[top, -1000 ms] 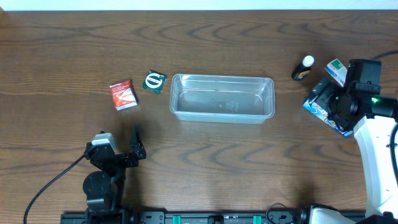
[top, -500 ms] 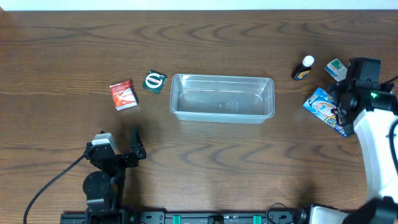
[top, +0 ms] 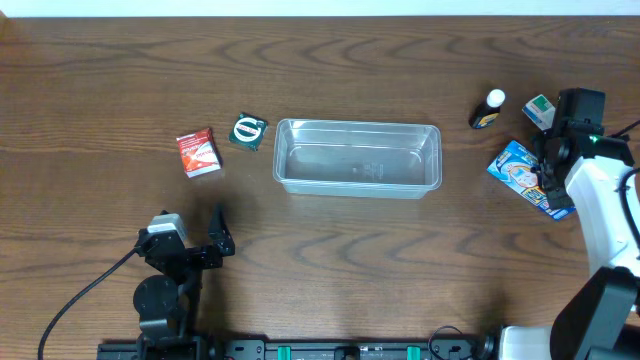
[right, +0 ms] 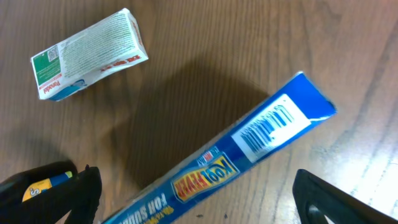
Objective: Pack container
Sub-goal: 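Reach right gripper to the blue box and grasp its end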
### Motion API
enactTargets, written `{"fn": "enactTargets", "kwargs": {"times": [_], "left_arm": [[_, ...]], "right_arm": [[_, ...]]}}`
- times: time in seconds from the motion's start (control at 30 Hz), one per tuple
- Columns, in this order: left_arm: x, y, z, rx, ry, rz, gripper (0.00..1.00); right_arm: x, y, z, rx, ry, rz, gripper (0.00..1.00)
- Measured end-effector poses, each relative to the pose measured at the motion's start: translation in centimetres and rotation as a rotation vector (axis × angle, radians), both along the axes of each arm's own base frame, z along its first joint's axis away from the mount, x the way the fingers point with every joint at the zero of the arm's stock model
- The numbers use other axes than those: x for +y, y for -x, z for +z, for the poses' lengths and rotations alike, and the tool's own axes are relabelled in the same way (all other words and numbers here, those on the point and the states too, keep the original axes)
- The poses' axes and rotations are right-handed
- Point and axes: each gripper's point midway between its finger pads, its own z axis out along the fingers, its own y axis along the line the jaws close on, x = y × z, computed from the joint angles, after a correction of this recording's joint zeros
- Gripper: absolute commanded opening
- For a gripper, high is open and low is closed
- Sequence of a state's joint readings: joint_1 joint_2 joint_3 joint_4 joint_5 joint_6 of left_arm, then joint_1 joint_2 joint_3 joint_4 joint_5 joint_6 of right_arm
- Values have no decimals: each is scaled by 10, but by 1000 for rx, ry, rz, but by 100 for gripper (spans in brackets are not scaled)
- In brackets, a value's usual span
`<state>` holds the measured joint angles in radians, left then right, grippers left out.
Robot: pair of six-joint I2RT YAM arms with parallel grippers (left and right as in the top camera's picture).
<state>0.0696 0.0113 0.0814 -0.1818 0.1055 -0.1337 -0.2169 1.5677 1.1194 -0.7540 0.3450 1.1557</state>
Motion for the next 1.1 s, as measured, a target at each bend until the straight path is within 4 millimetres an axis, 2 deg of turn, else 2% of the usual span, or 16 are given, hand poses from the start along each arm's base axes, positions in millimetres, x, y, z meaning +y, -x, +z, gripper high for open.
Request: {"fn": "enactTargets", "kwargs": {"times": [0.27,0.4,0.5,0.67,0.83,0.9,1.1], "left_arm": [[0,0,0,0,0,0,98],[0,0,0,0,0,0,98],[0,0,0,0,0,0,98],[0,0,0,0,0,0,98],[0,0,0,0,0,0,98],[0,0,0,0,0,0,98],[0,0,0,0,0,0,98]], "right_arm": [[-1,-1,-29,68,-22,-11,77],[-1,0,-36,92,-26,-7,64],[-1,0,-37,102,-22,12,54],[-1,0,-37,135,-5,85,29],[1,0,-38,176,10,192,13],[2,-1,-38,191,13,236,4],[6,-2,-39,237,25,372,1]]}}
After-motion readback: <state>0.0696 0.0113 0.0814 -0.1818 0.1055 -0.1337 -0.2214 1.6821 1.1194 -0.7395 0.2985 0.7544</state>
